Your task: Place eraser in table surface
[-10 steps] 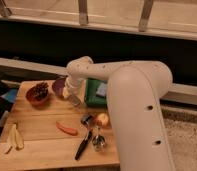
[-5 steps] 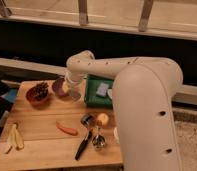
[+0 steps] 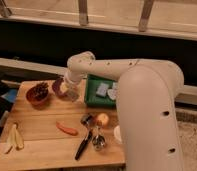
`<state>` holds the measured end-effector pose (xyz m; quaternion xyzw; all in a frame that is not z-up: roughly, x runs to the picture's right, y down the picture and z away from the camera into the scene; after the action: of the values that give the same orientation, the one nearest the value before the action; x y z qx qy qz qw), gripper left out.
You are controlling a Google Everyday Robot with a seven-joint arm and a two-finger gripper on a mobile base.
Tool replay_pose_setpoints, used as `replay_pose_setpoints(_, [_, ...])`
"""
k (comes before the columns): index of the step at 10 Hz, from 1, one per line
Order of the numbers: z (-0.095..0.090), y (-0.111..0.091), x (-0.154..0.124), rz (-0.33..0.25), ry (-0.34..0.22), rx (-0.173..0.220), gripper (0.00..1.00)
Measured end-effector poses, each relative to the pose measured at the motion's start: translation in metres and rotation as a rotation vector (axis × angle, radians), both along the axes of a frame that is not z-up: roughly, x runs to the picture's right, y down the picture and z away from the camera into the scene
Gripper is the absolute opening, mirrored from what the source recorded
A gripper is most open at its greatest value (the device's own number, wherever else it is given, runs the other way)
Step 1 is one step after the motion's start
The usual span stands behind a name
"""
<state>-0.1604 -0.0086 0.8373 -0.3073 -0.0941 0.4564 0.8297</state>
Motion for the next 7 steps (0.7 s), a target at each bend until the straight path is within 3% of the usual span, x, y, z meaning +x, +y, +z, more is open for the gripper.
replay_pose_setpoints(5, [0.021, 0.045, -0.018, -0.013, -0.051, -0.128, 0.0])
replay_pose_setpoints(7, [0.04, 0.078, -0.027, -0.025, -0.049, -0.21, 0.0])
